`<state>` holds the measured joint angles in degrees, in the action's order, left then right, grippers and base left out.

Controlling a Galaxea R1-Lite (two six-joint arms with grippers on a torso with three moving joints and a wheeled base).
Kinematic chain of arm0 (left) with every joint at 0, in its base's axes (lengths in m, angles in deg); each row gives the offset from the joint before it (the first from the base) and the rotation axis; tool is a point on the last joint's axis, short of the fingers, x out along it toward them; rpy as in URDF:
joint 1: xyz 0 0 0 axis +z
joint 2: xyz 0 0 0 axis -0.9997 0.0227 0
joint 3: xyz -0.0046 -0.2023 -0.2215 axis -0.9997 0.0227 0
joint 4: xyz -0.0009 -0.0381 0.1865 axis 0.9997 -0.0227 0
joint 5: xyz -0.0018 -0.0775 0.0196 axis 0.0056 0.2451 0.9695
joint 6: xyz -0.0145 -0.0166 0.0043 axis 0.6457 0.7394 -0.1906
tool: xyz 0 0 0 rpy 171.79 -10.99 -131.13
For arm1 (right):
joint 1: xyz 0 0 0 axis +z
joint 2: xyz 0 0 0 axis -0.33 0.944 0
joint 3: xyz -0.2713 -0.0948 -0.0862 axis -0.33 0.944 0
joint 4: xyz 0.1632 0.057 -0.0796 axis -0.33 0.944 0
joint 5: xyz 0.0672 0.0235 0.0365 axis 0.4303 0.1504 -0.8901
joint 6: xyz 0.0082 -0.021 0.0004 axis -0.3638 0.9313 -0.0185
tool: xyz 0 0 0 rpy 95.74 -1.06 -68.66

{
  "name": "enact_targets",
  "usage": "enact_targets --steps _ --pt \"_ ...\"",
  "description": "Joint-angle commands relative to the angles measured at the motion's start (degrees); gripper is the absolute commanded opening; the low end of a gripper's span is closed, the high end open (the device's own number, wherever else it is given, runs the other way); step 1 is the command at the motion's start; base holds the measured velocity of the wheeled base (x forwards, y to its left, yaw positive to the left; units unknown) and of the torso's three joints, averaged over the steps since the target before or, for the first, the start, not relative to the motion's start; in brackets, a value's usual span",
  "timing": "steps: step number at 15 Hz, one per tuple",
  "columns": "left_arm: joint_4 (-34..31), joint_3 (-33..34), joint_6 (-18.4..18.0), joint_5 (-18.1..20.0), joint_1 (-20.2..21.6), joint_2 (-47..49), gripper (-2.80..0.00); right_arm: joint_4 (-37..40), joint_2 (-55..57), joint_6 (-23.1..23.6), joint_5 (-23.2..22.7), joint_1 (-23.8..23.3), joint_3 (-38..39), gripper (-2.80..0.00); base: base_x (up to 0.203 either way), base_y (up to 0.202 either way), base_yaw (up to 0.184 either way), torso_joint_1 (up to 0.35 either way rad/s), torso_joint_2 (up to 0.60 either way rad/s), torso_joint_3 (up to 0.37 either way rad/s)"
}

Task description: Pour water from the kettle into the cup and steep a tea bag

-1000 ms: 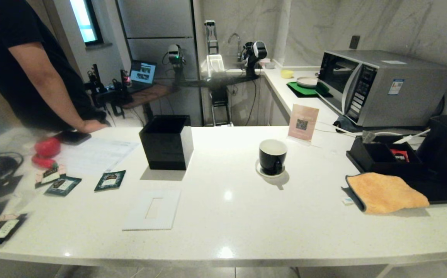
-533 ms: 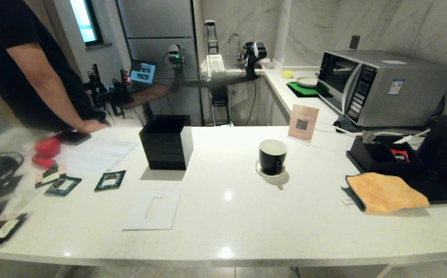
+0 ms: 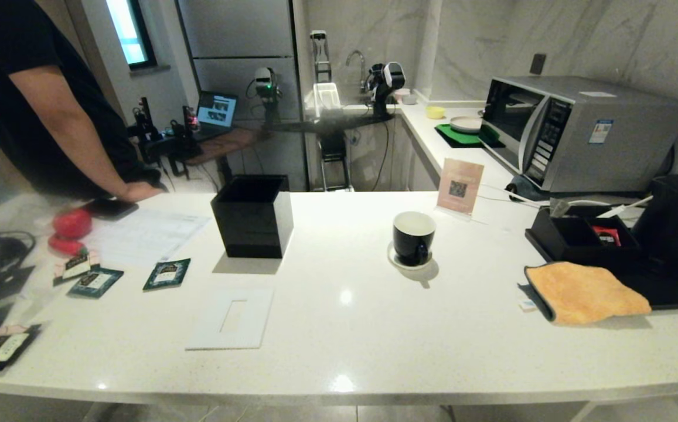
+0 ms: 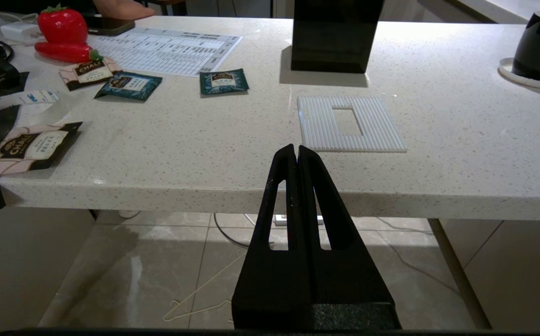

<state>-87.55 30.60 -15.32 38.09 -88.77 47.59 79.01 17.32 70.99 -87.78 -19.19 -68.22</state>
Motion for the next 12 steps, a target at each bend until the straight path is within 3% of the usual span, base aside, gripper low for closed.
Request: enact_targets --steps 1,5,12 --pt "0.0 0.0 0.0 0.0 0.0 0.1 -2.8 3.8 4.3 0.0 0.0 0.0 -5.6 -2.8 0.0 0.0 0.0 0.0 0.0 0.0" --pt "0.0 0.0 0.1 0.0 0.0 0.1 -2.8 4.0 15.5 0.0 0.0 0.1 -12.9 -2.8 0.0 0.0 0.0 0.0 0.0 0.0" --pt "0.0 0.0 0.1 0.0 0.0 0.0 -2.8 -4.2 42.4 2.9 0.5 0.0 -28.2 -2.8 0.0 0.0 0.0 0.0 0.0 0.0"
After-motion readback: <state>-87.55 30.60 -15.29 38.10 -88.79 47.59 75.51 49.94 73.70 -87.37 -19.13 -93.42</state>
